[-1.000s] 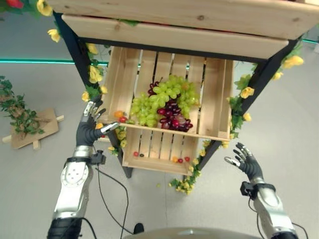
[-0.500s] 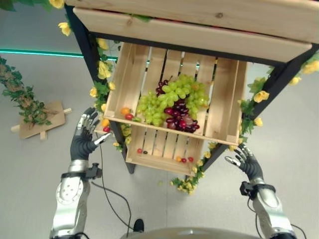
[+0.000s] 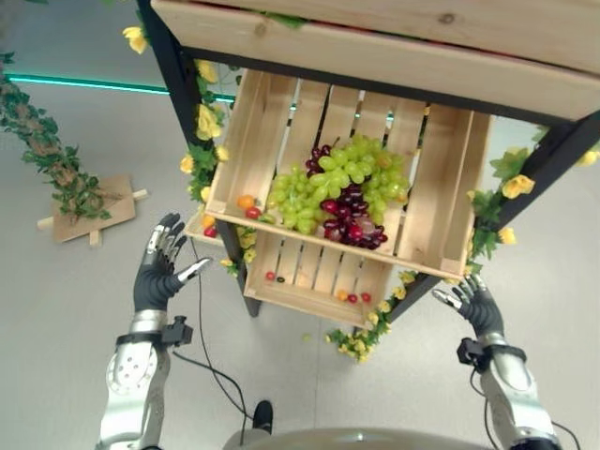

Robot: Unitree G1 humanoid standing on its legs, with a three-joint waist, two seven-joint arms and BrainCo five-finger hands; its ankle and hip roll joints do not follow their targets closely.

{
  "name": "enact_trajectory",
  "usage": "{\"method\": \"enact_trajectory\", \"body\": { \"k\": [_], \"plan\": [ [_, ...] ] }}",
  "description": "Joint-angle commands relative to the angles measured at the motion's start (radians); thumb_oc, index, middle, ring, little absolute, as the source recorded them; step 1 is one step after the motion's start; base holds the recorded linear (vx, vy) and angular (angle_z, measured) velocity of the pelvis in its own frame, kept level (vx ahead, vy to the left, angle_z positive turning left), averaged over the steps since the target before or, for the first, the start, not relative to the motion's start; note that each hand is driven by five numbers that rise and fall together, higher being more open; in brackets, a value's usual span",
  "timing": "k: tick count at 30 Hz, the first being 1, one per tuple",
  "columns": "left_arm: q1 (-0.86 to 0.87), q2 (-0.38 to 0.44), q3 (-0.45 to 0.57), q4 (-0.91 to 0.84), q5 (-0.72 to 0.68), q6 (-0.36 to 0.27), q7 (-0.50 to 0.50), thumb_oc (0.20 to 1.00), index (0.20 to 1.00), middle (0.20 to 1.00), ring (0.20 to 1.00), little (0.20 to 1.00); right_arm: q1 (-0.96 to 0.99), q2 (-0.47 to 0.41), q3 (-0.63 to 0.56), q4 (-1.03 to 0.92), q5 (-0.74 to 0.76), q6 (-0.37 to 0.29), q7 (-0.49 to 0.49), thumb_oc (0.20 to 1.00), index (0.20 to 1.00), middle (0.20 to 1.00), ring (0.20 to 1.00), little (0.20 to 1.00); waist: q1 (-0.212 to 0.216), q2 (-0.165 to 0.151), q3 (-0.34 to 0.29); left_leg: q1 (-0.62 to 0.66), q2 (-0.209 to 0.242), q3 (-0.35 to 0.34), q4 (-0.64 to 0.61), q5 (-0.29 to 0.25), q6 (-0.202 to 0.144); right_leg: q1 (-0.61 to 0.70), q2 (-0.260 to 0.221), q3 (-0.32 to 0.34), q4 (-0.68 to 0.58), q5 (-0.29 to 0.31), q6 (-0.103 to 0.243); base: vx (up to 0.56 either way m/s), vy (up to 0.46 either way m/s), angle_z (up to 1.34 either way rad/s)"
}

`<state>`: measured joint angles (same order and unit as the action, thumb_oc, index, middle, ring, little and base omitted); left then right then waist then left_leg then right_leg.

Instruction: Pick up the fruits from the basket on one side to the basket on the other side

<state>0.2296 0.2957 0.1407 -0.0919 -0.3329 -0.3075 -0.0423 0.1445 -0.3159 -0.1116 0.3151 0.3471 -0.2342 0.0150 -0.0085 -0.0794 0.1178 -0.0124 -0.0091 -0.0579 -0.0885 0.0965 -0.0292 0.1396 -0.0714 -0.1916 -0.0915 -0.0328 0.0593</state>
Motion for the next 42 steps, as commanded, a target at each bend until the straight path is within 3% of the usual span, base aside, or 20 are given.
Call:
{"method": "enact_trajectory", "body": {
  "k": [1,12,19,22,25,26,29,32,34,38,41,42],
  "plan": [
    [-0.01,0.029,0.04,0.018,-0.017,-0.049,-0.009,1.0,1.0,1.0,1.0,1.0,-0.047,0.001,-0.059,-0.073,0.036,-0.076,-0.011,1.0,1.0,1.0,1.0,1.0,0.001,-0.015,-0.013,0.027,0.06,0.034,0.06,-0.113,-0.041,-0.041,-0.03,-0.017,0.031,-0.005,0.058,-0.01,-0.066,0.04],
    [-0.038,0.045,-0.003,0.056,0.006,-0.051,0.003,1.0,1.0,1.0,1.0,1.0,-0.07,-0.006,-0.072,-0.073,0.045,-0.086,-0.038,1.0,1.0,1.0,1.0,1.0,0.006,-0.012,-0.003,0.01,0.087,0.009,0.094,-0.113,-0.056,-0.041,-0.002,-0.025,0.031,-0.022,0.04,-0.01,-0.045,0.07],
    [-0.058,0.069,0.001,0.058,0.044,-0.057,0.034,1.0,1.0,1.0,1.0,1.0,-0.075,-0.007,-0.066,-0.072,0.045,-0.086,-0.045,1.0,1.0,1.0,1.0,1.0,0.005,-0.023,0.005,-0.015,0.065,0.016,0.183,-0.161,-0.047,-0.042,-0.016,-0.013,0.04,-0.018,0.045,0.0,0.048,-0.01],
    [-0.084,0.097,0.003,0.057,0.063,-0.069,0.064,1.0,1.0,1.0,1.0,1.0,-0.085,-0.018,-0.051,-0.079,0.046,-0.081,-0.042,1.0,1.0,1.0,1.0,1.0,0.008,-0.025,0.027,-0.043,0.032,0.041,0.258,-0.209,-0.027,-0.056,-0.046,0.023,0.054,-0.001,0.067,-0.03,0.204,-0.18],
    [-0.09,0.116,0.014,0.044,0.077,-0.076,0.077,1.0,1.0,1.0,1.0,1.0,-0.091,-0.019,-0.041,-0.086,0.038,-0.072,-0.032,1.0,1.0,1.0,1.0,1.0,0.005,-0.02,0.047,-0.061,0.017,0.083,0.264,-0.223,-0.001,-0.123,-0.084,0.066,0.091,0.042,0.103,-0.14,0.302,-0.56],
    [-0.101,0.138,0.026,0.034,0.095,-0.086,0.09,1.0,1.0,1.0,1.0,1.0,-0.11,-0.014,-0.028,-0.098,0.035,-0.072,-0.03,1.0,1.0,1.0,1.0,1.0,-0.002,-0.023,0.065,-0.082,0.002,0.113,0.261,-0.219,0.011,-0.18,-0.112,0.091,0.086,0.118,0.144,-0.21,0.261,-0.65],
    [-0.103,0.153,0.035,0.025,0.098,-0.094,0.095,1.0,1.0,1.0,1.0,1.0,-0.128,-0.009,-0.006,-0.098,0.034,-0.069,-0.024,1.0,1.0,1.0,1.0,1.0,0.005,-0.021,0.068,-0.103,0.004,0.152,0.251,-0.211,0.018,-0.226,-0.129,0.112,0.08,0.161,0.162,-0.16,0.173,-1.09],
    [-0.102,0.163,0.043,0.007,0.093,-0.095,0.094,1.0,1.0,1.0,1.0,1.0,-0.118,0.002,0.013,-0.101,0.032,-0.06,-0.012,1.0,1.0,1.0,1.0,1.0,0.028,0.008,0.064,-0.138,0.024,0.177,0.25,-0.186,0.026,-0.188,-0.14,0.06,0.157,0.082,0.136,-0.17,0.122,-0.53],
    [-0.087,0.154,0.045,-0.001,0.097,-0.095,0.087,1.0,1.0,1.0,1.0,1.0,-0.089,0.004,0.011,-0.103,0.022,-0.055,0.001,1.0,1.0,1.0,1.0,1.0,0.053,0.012,0.026,-0.156,0.012,0.182,0.218,-0.16,0.042,-0.094,-0.156,0.043,0.234,0.04,0.119,-0.13,0.089,-0.22],
    [-0.077,0.146,0.047,-0.002,0.099,-0.09,0.091,1.0,1.0,1.0,1.0,1.0,-0.078,0.006,0.009,-0.098,0.016,-0.051,0.004,1.0,1.0,1.0,1.0,1.0,0.076,0.007,-0.009,-0.184,0.008,0.192,0.218,-0.147,0.049,-0.054,-0.161,0.061,0.267,0.05,0.121,-0.06,-0.015,-0.15],
    [-0.066,0.151,0.043,-0.003,0.093,-0.095,0.094,1.0,1.0,1.0,1.0,1.0,-0.057,0.001,0.011,-0.111,0.019,-0.042,0.016,1.0,1.0,1.0,1.0,1.0,0.105,-0.027,-0.036,-0.258,0.001,0.203,0.261,-0.132,0.043,0.013,-0.175,0.106,0.208,0.103,0.149,-0.14,-0.13,-0.21],
    [-0.065,0.148,0.041,-0.004,0.089,-0.093,0.095,1.0,1.0,1.0,1.0,1.0,-0.049,0.0,0.011,-0.116,0.024,-0.036,0.026,1.0,1.0,1.0,1.0,1.0,0.108,-0.036,-0.041,-0.286,0.002,0.198,0.283,-0.126,0.04,0.022,-0.169,0.118,0.188,0.074,0.153,-0.21,-0.203,-0.24]
  ]
}}
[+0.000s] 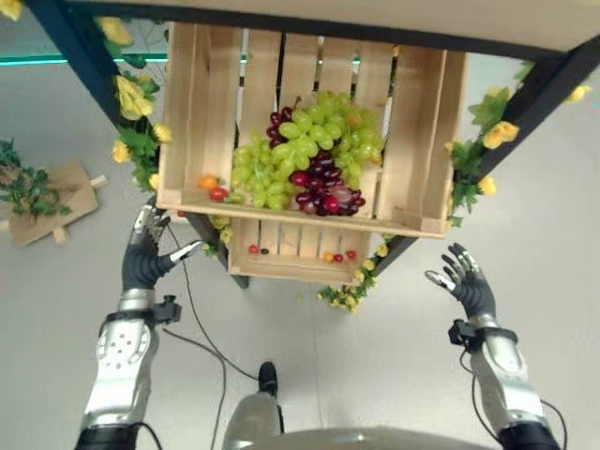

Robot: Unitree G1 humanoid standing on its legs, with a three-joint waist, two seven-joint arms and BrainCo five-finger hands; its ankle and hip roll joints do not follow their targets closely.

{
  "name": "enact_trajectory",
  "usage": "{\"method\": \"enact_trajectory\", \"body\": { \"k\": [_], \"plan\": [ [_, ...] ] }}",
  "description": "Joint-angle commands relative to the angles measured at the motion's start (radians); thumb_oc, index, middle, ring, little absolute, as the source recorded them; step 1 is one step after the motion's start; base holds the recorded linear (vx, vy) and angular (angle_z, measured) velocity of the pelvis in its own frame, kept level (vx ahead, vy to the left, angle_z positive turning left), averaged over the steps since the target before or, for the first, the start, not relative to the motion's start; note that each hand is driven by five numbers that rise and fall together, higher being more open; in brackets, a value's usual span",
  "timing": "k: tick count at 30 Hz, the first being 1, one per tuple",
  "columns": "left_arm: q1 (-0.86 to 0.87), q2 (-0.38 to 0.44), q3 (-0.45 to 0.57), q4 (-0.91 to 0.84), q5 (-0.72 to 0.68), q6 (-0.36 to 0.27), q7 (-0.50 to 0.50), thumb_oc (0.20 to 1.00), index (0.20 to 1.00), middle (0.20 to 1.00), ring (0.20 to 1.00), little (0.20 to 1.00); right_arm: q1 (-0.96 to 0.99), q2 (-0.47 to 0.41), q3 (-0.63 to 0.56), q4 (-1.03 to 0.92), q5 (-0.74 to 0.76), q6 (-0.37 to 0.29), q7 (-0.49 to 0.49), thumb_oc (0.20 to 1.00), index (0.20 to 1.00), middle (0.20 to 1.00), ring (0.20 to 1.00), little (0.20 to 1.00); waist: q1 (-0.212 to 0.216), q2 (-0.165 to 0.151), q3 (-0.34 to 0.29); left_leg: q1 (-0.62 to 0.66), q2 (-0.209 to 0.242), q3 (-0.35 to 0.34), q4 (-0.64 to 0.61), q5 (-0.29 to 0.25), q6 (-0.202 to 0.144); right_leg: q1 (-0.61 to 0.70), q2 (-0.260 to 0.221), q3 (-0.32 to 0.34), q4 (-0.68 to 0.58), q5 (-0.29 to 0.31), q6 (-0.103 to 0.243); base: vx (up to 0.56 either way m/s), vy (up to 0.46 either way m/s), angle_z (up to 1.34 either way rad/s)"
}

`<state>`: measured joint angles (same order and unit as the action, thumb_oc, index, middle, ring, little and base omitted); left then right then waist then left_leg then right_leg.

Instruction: Pick up the fruits from the basket on one side to the basket on the other side

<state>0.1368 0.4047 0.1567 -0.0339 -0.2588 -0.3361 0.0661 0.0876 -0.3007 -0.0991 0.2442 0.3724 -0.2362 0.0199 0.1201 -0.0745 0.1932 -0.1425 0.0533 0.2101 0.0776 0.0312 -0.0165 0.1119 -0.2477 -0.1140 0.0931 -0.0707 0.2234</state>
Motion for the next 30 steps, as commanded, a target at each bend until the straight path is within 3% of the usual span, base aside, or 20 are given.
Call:
{"method": "enact_trajectory", "body": {
  "k": [1,2,5,6,8,10,15,19,22,24,28,30],
  "plan": [
    [0.035,0.038,0.019,-0.064,0.015,-0.063,-0.017,1.0,1.0,1.0,1.0,1.0,0.012,-0.02,0.001,-0.04,0.002,-0.032,0.025,1.0,1.0,1.0,1.0,1.0,-0.018,-0.044,-0.117,-0.185,-0.052,-0.077,0.131,-0.045,0.022,0.058,0.018,0.053,-0.007,0.064,-0.017,-0.14,-0.147,-0.14],
    [0.035,0.038,0.019,-0.064,0.015,-0.063,-0.016,1.0,1.0,1.0,1.0,1.0,0.012,-0.02,0.001,-0.04,0.003,-0.032,0.025,1.0,1.0,1.0,1.0,1.0,-0.018,-0.043,-0.118,-0.186,-0.051,-0.078,0.132,-0.045,0.021,0.056,0.019,0.053,-0.003,0.061,-0.018,-0.15,-0.148,-0.05],
    [0.041,0.017,0.009,-0.066,0.009,-0.06,-0.021,1.0,1.0,1.0,1.0,1.0,0.035,-0.03,-0.005,-0.055,0.006,-0.025,0.037,1.0,1.0,1.0,1.0,1.0,-0.017,-0.03,-0.11,-0.227,-0.021,-0.096,0.138,0.009,-0.004,0.063,0.049,0.019,-0.014,-0.043,-0.052,-0.19,-0.197,-0.04],
    [0.041,0.017,0.008,-0.066,0.009,-0.06,-0.021,1.0,1.0,1.0,1.0,1.0,0.035,-0.031,-0.006,-0.056,0.006,-0.025,0.037,1.0,1.0,1.0,1.0,1.0,-0.018,-0.028,-0.11,-0.228,-0.021,-0.099,0.139,0.01,-0.005,0.062,0.05,0.017,-0.012,-0.044,-0.054,-0.19,-0.195,-0.02],
    [0.04,0.011,-0.002,-0.065,0.016,-0.056,-0.022,1.0,1.0,1.0,1.0,1.0,0.034,-0.041,-0.015,-0.056,0.008,-0.025,0.031,1.0,1.0,1.0,1.0,1.0,-0.016,-0.01,-0.097,-0.23,0.006,-0.119,0.133,0.047,-0.023,0.067,0.077,-0.02,-0.008,-0.121,-0.081,-0.15,-0.156,0.11],
    [0.041,0.006,-0.006,-0.063,0.014,-0.053,-0.024,1.0,1.0,1.0,1.0,1.0,0.03,-0.045,-0.015,-0.059,0.007,-0.026,0.028,1.0,1.0,1.0,1.0,1.0,-0.015,-0.002,-0.089,-0.22,0.019,-0.124,0.128,0.06,-0.031,0.071,0.091,-0.033,0.001,-0.154,-0.093,-0.13,-0.121,0.14],
    [0.043,0.003,-0.014,-0.06,0.0,-0.053,-0.017,1.0,1.0,1.0,1.0,1.0,0.01,-0.072,-0.006,-0.073,0.025,-0.034,0.028,1.0,1.0,1.0,1.0,1.0,-0.002,0.041,-0.012,-0.194,0.097,-0.167,0.137,0.133,-0.066,0.018,0.143,-0.07,0.198,-0.258,-0.146,-0.16,-0.173,0.03],
    [0.044,-0.006,-0.056,-0.05,-0.008,-0.045,-0.028,1.0,1.0,1.0,1.0,1.0,0.003,-0.094,-0.002,-0.065,0.024,-0.048,0.005,1.0,1.0,1.0,1.0,1.0,0.009,0.088,0.04,-0.166,0.125,-0.24,0.048,0.25,-0.136,0.022,0.216,-0.111,0.175,-0.246,-0.179,-0.23,-0.238,0.17],
    [0.045,-0.011,-0.081,-0.036,0.002,-0.041,-0.032,1.0,1.0,1.0,1.0,1.0,0.014,-0.094,-0.012,-0.064,0.016,-0.062,-0.016,1.0,1.0,1.0,1.0,1.0,-0.01,0.089,0.042,-0.178,0.126,-0.182,-0.028,0.271,-0.158,0.052,0.238,-0.151,0.051,-0.19,-0.184,-0.24,-0.182,0.68],
    [0.044,-0.008,-0.075,-0.035,0.018,-0.042,-0.026,1.0,1.0,1.0,1.0,1.0,0.002,-0.102,-0.002,-0.063,0.017,-0.065,-0.02,1.0,1.0,1.0,1.0,1.0,-0.019,0.069,0.047,-0.165,0.114,-0.17,0.06,0.226,-0.143,0.044,0.22,-0.172,0.0,-0.148,-0.18,-0.33,-0.104,0.8],
    [0.073,-0.018,-0.064,-0.048,0.014,-0.038,-0.049,1.0,1.0,1.0,1.0,1.0,-0.007,-0.104,0.004,-0.055,0.024,-0.057,-0.014,1.0,1.0,1.0,1.0,1.0,-0.04,0.028,0.022,-0.122,0.051,-0.202,0.348,0.031,-0.087,0.018,0.183,-0.201,-0.039,-0.1,-0.193,-0.27,-0.086,0.28],
    [0.075,-0.024,-0.065,-0.056,0.006,-0.034,-0.058,1.0,1.0,1.0,1.0,1.0,-0.004,-0.092,-0.003,-0.052,0.032,-0.056,-0.015,1.0,1.0,1.0,1.0,1.0,-0.052,0.027,0.003,-0.064,0.03,-0.222,0.371,-0.023,-0.078,0.017,0.18,-0.211,-0.042,-0.098,-0.197,-0.09,0.001,0.5]
  ]
}}
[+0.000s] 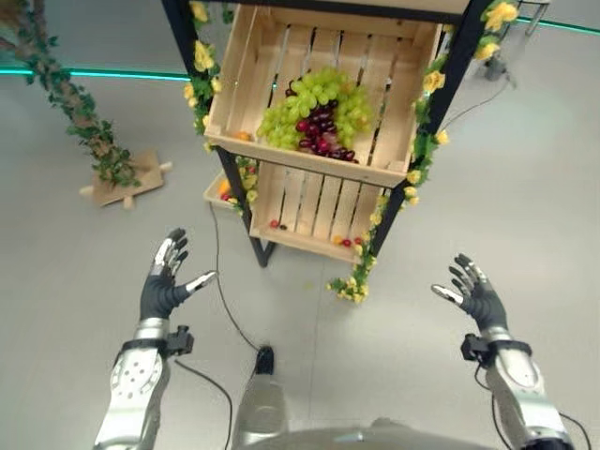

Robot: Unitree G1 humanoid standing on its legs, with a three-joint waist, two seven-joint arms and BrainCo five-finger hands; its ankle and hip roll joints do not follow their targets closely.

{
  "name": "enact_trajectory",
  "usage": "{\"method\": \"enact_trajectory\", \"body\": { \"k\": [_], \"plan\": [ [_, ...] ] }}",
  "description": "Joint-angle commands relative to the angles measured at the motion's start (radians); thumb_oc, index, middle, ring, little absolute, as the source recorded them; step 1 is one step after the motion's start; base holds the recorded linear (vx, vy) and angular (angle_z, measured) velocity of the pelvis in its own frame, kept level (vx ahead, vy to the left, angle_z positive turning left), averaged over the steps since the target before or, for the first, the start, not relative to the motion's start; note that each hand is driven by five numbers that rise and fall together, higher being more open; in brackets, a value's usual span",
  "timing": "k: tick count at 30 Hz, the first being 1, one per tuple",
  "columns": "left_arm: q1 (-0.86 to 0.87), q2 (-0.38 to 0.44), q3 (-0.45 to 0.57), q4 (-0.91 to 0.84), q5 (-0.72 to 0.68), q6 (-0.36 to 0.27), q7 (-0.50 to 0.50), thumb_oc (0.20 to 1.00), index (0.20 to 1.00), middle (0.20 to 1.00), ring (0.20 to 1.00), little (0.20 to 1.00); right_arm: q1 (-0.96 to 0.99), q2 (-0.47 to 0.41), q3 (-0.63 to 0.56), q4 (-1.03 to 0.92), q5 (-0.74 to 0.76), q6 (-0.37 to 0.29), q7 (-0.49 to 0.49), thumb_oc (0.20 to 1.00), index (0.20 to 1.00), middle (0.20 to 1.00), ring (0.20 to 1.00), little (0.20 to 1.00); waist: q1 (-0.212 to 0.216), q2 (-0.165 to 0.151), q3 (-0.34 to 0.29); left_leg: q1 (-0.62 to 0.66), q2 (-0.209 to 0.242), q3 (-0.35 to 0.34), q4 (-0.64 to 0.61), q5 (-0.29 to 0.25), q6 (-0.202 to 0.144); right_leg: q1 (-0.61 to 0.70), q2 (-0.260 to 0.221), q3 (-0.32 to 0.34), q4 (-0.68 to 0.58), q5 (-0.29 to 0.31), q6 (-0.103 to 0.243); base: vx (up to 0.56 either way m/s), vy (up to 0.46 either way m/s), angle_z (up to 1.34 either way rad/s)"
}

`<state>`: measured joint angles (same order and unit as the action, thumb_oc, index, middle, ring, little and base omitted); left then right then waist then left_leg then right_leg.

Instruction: Pick up the fruits from the basket on one side to the basket on the other side

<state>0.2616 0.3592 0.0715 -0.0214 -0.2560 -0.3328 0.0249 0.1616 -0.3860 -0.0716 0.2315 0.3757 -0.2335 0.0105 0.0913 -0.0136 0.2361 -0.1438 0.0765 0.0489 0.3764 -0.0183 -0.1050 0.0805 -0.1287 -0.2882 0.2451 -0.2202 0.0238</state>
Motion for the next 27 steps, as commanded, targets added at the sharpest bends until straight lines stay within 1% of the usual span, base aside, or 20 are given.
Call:
{"method": "enact_trajectory", "body": {
  "k": [1,2,3,4,5,7,11,16,20,21,23,26,27],
  "plan": [
    [-0.051,0.023,0.021,-0.071,0.006,-0.038,-0.017,1.0,1.0,1.0,1.0,1.0,-0.074,-0.002,-0.033,-0.039,0.031,-0.06,-0.007,1.0,1.0,1.0,1.0,1.0,-0.029,-0.032,-0.048,-0.031,0.0,-0.07,0.074,-0.004,0.014,0.048,0.063,-0.039,-0.188,0.049,0.001,-0.03,0.05,0.81],
    [-0.053,0.022,0.019,-0.073,0.002,-0.036,-0.021,1.0,1.0,1.0,1.0,1.0,-0.074,0.004,-0.036,-0.037,0.035,-0.058,-0.007,1.0,1.0,1.0,1.0,1.0,-0.041,-0.028,-0.061,0.011,-0.002,-0.069,0.037,-0.034,0.017,0.042,0.063,-0.046,-0.182,0.052,0.003,0.02,0.133,0.42],
    [-0.054,0.022,0.013,-0.072,0.004,-0.036,-0.022,1.0,1.0,1.0,1.0,1.0,-0.068,0.014,-0.038,-0.034,0.037,-0.059,-0.009,1.0,1.0,1.0,1.0,1.0,-0.062,-0.012,-0.096,0.112,0.016,-0.039,-0.121,-0.078,0.019,0.03,0.07,-0.066,-0.175,0.057,0.013,0.02,0.121,0.23],
    [-0.054,0.021,0.013,-0.072,0.004,-0.036,-0.022,1.0,1.0,1.0,1.0,1.0,-0.068,0.014,-0.039,-0.034,0.037,-0.059,-0.009,1.0,1.0,1.0,1.0,1.0,-0.063,-0.014,-0.097,0.114,0.013,-0.039,-0.133,-0.068,0.021,0.028,0.067,-0.068,-0.177,0.061,0.014,0.0,0.128,0.03],
    [-0.058,0.027,0.007,-0.074,0.011,-0.035,-0.023,1.0,1.0,1.0,1.0,1.0,-0.061,0.016,-0.043,-0.037,0.034,-0.061,-0.011,1.0,1.0,1.0,1.0,1.0,-0.068,-0.014,-0.109,0.129,0.01,-0.043,-0.18,-0.064,0.014,0.028,0.065,-0.076,-0.18,0.067,0.019,-0.03,0.089,0.35],
    [-0.065,0.029,-0.003,-0.072,0.01,-0.033,-0.023,1.0,1.0,1.0,1.0,1.0,-0.054,0.018,-0.047,-0.034,0.031,-0.063,-0.015,1.0,1.0,1.0,1.0,1.0,-0.076,-0.021,-0.123,0.141,0.002,-0.052,-0.216,-0.068,0.011,0.019,0.055,-0.087,-0.175,0.078,0.023,-0.01,0.121,0.73],
    [-0.051,0.042,-0.005,-0.08,0.023,-0.027,-0.034,1.0,1.0,1.0,1.0,1.0,-0.058,0.018,-0.036,-0.023,0.017,-0.056,-0.011,1.0,1.0,1.0,1.0,1.0,-0.082,-0.031,-0.137,0.168,-0.016,-0.043,-0.252,-0.079,0.025,0.009,0.033,-0.081,-0.179,0.111,0.041,0.01,0.135,0.23],
    [-0.038,0.041,0.003,-0.069,0.01,-0.021,-0.042,1.0,1.0,1.0,1.0,1.0,-0.068,0.023,-0.014,-0.01,0.002,-0.042,-0.007,1.0,1.0,1.0,1.0,1.0,-0.084,-0.041,-0.145,0.186,-0.041,-0.018,-0.272,-0.092,0.05,-0.008,0.014,-0.039,-0.195,0.151,0.064,-0.01,0.112,-0.2],
    [-0.031,0.044,0.01,-0.072,0.013,-0.018,-0.048,1.0,1.0,1.0,1.0,1.0,-0.068,0.025,-0.012,-0.006,-0.011,-0.034,-0.004,1.0,1.0,1.0,1.0,1.0,-0.091,-0.044,-0.153,0.189,-0.049,0.0,-0.281,-0.097,0.06,-0.018,0.008,-0.016,-0.207,0.168,0.076,0.0,0.065,-0.24],
    [-0.033,0.045,0.01,-0.069,0.015,-0.016,-0.051,1.0,1.0,1.0,1.0,1.0,-0.062,0.024,-0.017,-0.003,-0.015,-0.031,-0.004,1.0,1.0,1.0,1.0,1.0,-0.103,-0.045,-0.156,0.19,-0.053,0.012,-0.277,-0.101,0.065,-0.027,0.004,0.002,-0.209,0.175,0.083,0.0,0.055,-0.26],
    [-0.034,0.045,0.009,-0.068,0.013,-0.013,-0.054,1.0,1.0,1.0,1.0,1.0,-0.053,0.023,-0.026,-0.007,-0.015,-0.031,-0.004,1.0,1.0,1.0,1.0,1.0,-0.117,-0.045,-0.157,0.191,-0.056,0.025,-0.272,-0.107,0.071,-0.034,0.002,0.023,-0.21,0.181,0.086,0.0,0.056,-0.42],
    [-0.03,0.045,0.013,-0.068,-0.001,-0.012,-0.061,1.0,1.0,1.0,1.0,1.0,-0.045,0.015,-0.037,-0.016,-0.021,-0.03,-0.001,1.0,1.0,1.0,1.0,1.0,-0.137,-0.043,-0.149,0.191,-0.058,0.065,-0.249,-0.126,0.082,-0.056,-0.001,0.065,-0.203,0.197,0.095,-0.02,0.03,-0.47],
    [-0.029,0.039,0.012,-0.069,-0.024,-0.009,-0.066,1.0,1.0,1.0,1.0,1.0,-0.045,0.01,-0.043,-0.016,-0.026,-0.029,0.0,1.0,1.0,1.0,1.0,1.0,-0.154,-0.042,-0.145,0.191,-0.059,0.082,-0.236,-0.132,0.087,-0.067,-0.004,0.082,-0.202,0.204,0.099,-0.05,0.024,-0.78]
  ]
}}
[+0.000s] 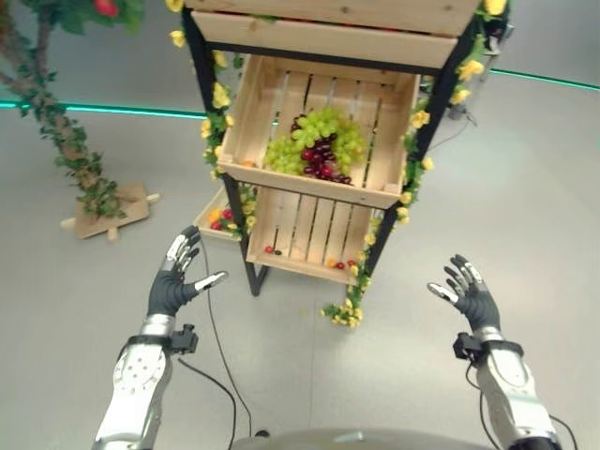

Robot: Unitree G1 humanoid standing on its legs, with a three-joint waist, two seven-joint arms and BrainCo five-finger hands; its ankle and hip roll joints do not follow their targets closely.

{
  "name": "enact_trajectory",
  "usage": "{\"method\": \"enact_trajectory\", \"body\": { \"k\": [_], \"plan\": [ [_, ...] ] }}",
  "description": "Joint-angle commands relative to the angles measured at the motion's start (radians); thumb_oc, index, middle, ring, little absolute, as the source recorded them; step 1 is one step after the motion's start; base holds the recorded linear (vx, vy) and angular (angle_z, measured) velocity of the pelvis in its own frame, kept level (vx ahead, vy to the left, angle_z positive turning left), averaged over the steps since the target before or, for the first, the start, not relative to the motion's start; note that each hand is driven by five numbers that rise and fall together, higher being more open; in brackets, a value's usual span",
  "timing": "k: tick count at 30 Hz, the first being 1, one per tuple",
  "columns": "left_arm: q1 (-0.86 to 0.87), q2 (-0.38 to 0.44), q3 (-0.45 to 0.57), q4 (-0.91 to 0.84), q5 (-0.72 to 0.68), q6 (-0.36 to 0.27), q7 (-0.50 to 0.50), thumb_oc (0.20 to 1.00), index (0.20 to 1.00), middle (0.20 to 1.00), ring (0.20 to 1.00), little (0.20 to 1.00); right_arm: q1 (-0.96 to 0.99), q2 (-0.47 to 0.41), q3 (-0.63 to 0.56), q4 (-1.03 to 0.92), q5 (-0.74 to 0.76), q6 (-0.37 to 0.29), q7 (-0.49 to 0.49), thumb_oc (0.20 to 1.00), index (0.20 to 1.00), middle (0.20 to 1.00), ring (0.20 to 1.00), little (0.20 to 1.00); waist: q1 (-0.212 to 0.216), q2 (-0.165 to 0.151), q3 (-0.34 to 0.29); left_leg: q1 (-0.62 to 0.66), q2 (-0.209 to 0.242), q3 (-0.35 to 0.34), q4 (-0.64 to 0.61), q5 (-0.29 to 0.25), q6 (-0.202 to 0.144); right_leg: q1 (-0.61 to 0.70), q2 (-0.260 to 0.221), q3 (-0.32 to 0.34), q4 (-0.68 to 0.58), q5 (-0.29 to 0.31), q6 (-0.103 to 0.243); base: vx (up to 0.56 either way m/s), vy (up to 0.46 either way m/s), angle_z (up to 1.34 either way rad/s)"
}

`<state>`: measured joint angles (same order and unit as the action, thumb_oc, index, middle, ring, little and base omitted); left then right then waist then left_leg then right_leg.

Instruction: Pick up the fruits from the basket on one side to the basket on the other side

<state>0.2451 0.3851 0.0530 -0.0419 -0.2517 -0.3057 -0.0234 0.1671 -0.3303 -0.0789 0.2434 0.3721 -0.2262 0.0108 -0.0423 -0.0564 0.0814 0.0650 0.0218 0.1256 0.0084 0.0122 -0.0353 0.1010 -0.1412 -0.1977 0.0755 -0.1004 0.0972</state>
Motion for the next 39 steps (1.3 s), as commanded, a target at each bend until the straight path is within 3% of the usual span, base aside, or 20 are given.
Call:
{"method": "enact_trajectory", "body": {
  "k": [1,5,7,11,13,14,17,18,19,20,22,24,25,26,27,28,29,31,34,39],
  "plan": [
    [-0.006,0.004,0.04,-0.045,-0.064,-0.033,-0.031,1.0,1.0,1.0,1.0,1.0,-0.048,-0.058,-0.043,-0.033,-0.031,-0.032,0.002,1.0,1.0,1.0,1.0,1.0,-0.038,0.004,0.015,-0.02,0.0,0.047,0.158,-0.18,0.026,-0.11,0.01,0.031,-0.025,0.096,0.031,-0.05,0.019,-0.79],
    [-0.013,0.011,0.05,-0.047,-0.07,-0.035,-0.038,1.0,1.0,1.0,1.0,1.0,-0.056,-0.084,-0.055,-0.061,-0.042,-0.029,0.01,1.0,1.0,1.0,1.0,1.0,-0.065,0.008,0.029,-0.018,0.013,0.13,0.207,-0.213,0.035,-0.153,0.02,0.104,-0.008,0.109,0.033,-0.05,0.005,-1.27],
    [-0.035,0.024,0.039,-0.042,-0.073,-0.037,-0.042,1.0,1.0,1.0,1.0,1.0,-0.05,-0.105,-0.075,-0.081,-0.039,-0.036,0.011,1.0,1.0,1.0,1.0,1.0,-0.119,0.006,0.04,-0.006,0.026,0.202,0.239,-0.245,0.042,-0.191,0.042,0.187,0.011,0.119,0.04,-0.07,0.016,-1.18],
    [-0.053,0.04,0.029,-0.045,-0.071,-0.037,-0.046,1.0,1.0,1.0,1.0,1.0,-0.03,-0.123,-0.102,-0.1,-0.033,-0.04,0.009,1.0,1.0,1.0,1.0,1.0,-0.153,-0.001,0.049,-0.005,0.033,0.24,0.273,-0.268,0.05,-0.215,0.054,0.241,0.031,0.128,0.046,-0.05,0.032,-1.0],
    [-0.086,0.065,0.007,-0.044,-0.056,-0.036,-0.047,1.0,1.0,1.0,1.0,1.0,0.003,-0.139,-0.142,-0.129,-0.024,-0.049,0.015,1.0,1.0,1.0,1.0,1.0,-0.203,-0.02,0.066,0.0,0.033,0.296,0.297,-0.296,0.065,-0.255,0.065,0.295,0.052,0.158,0.067,-0.18,0.088,-0.66],
    [-0.114,0.086,-0.008,-0.041,-0.04,-0.035,-0.047,1.0,1.0,1.0,1.0,1.0,0.032,-0.142,-0.175,-0.128,-0.022,-0.051,0.015,1.0,1.0,1.0,1.0,1.0,-0.245,-0.048,0.083,0.0,0.022,0.339,0.298,-0.304,0.075,-0.281,0.063,0.335,0.042,0.217,0.097,-0.2,0.071,-0.63],
    [-0.127,0.093,-0.014,-0.03,-0.037,-0.038,-0.044,1.0,1.0,1.0,1.0,1.0,0.04,-0.137,-0.184,-0.125,-0.022,-0.052,0.015,1.0,1.0,1.0,1.0,1.0,-0.246,-0.045,0.093,0.005,0.015,0.334,0.281,-0.326,0.08,-0.288,0.066,0.346,0.032,0.233,0.122,-0.14,0.099,-0.72],
    [-0.135,0.106,-0.014,-0.023,-0.018,-0.038,-0.047,1.0,1.0,1.0,1.0,1.0,0.069,-0.123,-0.223,-0.108,-0.01,-0.054,0.017,1.0,1.0,1.0,1.0,1.0,-0.273,-0.06,0.102,-0.008,0.013,0.356,0.253,-0.307,0.075,-0.307,0.055,0.361,-0.016,0.296,0.158,-0.15,0.063,-0.71],
    [-0.133,0.114,-0.008,-0.018,-0.008,-0.036,-0.048,1.0,1.0,1.0,1.0,1.0,0.079,-0.112,-0.242,-0.092,-0.004,-0.053,0.013,1.0,1.0,1.0,1.0,1.0,-0.28,-0.062,0.107,-0.019,0.026,0.369,0.244,-0.288,0.065,-0.323,0.044,0.347,-0.015,0.309,0.163,-0.33,-0.049,-0.57],
    [-0.138,0.12,-0.006,-0.014,-0.004,-0.033,-0.044,1.0,1.0,1.0,1.0,1.0,0.084,-0.103,-0.253,-0.093,-0.001,-0.053,0.015,1.0,1.0,1.0,1.0,1.0,-0.271,-0.056,0.109,-0.039,0.048,0.377,0.234,-0.257,0.052,-0.335,0.026,0.292,-0.001,0.267,0.156,-0.3,-0.097,-0.36],
    [-0.137,0.128,0.004,-0.011,-0.001,-0.027,-0.034,1.0,1.0,1.0,1.0,1.0,0.082,-0.101,-0.25,-0.084,-0.006,-0.051,0.006,1.0,1.0,1.0,1.0,1.0,-0.224,-0.033,0.11,-0.06,0.09,0.423,0.205,-0.201,0.042,-0.315,-0.05,0.086,0.073,0.174,0.102,-0.36,-0.042,-0.54],
    [-0.122,0.135,0.012,-0.016,0.005,-0.025,-0.025,1.0,1.0,1.0,1.0,1.0,0.063,-0.099,-0.24,-0.071,-0.015,-0.048,-0.009,1.0,1.0,1.0,1.0,1.0,-0.191,-0.023,0.106,-0.059,0.112,0.459,0.169,-0.164,0.032,-0.287,-0.116,-0.057,0.155,0.115,0.066,-0.26,-0.031,-1.17],
    [-0.121,0.136,0.013,-0.018,0.006,-0.024,-0.025,1.0,1.0,1.0,1.0,1.0,0.061,-0.099,-0.239,-0.07,-0.016,-0.048,-0.011,1.0,1.0,1.0,1.0,1.0,-0.192,-0.025,0.108,-0.056,0.111,0.459,0.166,-0.162,0.03,-0.286,-0.116,-0.057,0.161,0.11,0.065,-0.36,-0.099,-0.88],
    [-0.094,0.136,0.037,-0.019,0.006,-0.023,-0.007,1.0,1.0,1.0,1.0,1.0,0.019,-0.103,-0.21,-0.055,-0.028,-0.046,-0.031,1.0,1.0,1.0,1.0,1.0,-0.14,-0.023,0.094,-0.057,0.137,0.527,0.149,-0.13,0.019,-0.222,-0.196,-0.218,0.167,0.106,0.054,-0.33,-0.121,-1.12],
    [-0.082,0.135,0.045,-0.018,0.009,-0.022,0.001,1.0,1.0,1.0,1.0,1.0,-0.001,-0.106,-0.196,-0.054,-0.032,-0.046,-0.037,1.0,1.0,1.0,1.0,1.0,-0.116,-0.02,0.086,-0.061,0.15,0.565,0.148,-0.116,0.016,-0.192,-0.241,-0.293,0.173,0.129,0.06,-0.34,-0.108,-1.77],
    [-0.079,0.135,0.047,-0.02,0.01,-0.022,0.002,1.0,1.0,1.0,1.0,1.0,-0.004,-0.106,-0.192,-0.051,-0.033,-0.047,-0.04,1.0,1.0,1.0,1.0,1.0,-0.118,-0.021,0.089,-0.057,0.148,0.565,0.145,-0.114,0.015,-0.186,-0.241,-0.295,0.167,0.134,0.063,-0.17,-0.162,-1.74],
    [-0.053,0.129,0.065,-0.031,0.008,-0.028,0.019,1.0,1.0,1.0,1.0,1.0,-0.051,-0.114,-0.158,-0.032,-0.044,-0.041,-0.06,1.0,1.0,1.0,1.0,1.0,-0.089,-0.027,0.07,-0.064,0.168,0.617,0.172,-0.102,0.007,-0.128,-0.283,-0.354,0.156,0.182,0.085,-0.1,-0.156,-0.9],
    [-0.041,0.132,0.065,-0.03,0.005,-0.034,0.027,1.0,1.0,1.0,1.0,1.0,-0.059,-0.116,-0.141,-0.035,-0.053,-0.039,-0.063,1.0,1.0,1.0,1.0,1.0,-0.091,-0.04,0.059,-0.061,0.173,0.625,0.183,-0.099,-0.005,-0.121,-0.256,-0.317,0.116,0.19,0.094,-0.04,-0.21,-0.22],
    [-0.041,0.126,0.055,-0.007,0.008,-0.038,0.039,1.0,1.0,1.0,1.0,1.0,-0.053,-0.122,-0.144,-0.052,-0.035,-0.043,-0.058,1.0,1.0,1.0,1.0,1.0,-0.089,-0.045,0.048,-0.057,0.193,0.66,0.201,-0.085,-0.018,-0.097,-0.229,-0.344,0.052,0.175,0.102,-0.03,-0.207,-0.65],
    [-0.075,0.121,0.014,-0.003,-0.013,-0.036,0.039,1.0,1.0,1.0,1.0,1.0,-0.023,-0.13,-0.167,-0.054,-0.01,-0.058,-0.071,1.0,1.0,1.0,1.0,1.0,-0.111,-0.031,0.049,-0.062,0.283,0.68,0.209,0.0,-0.083,-0.114,-0.138,-0.319,0.033,0.098,0.061,-0.04,-0.309,-0.48]
  ]
}}
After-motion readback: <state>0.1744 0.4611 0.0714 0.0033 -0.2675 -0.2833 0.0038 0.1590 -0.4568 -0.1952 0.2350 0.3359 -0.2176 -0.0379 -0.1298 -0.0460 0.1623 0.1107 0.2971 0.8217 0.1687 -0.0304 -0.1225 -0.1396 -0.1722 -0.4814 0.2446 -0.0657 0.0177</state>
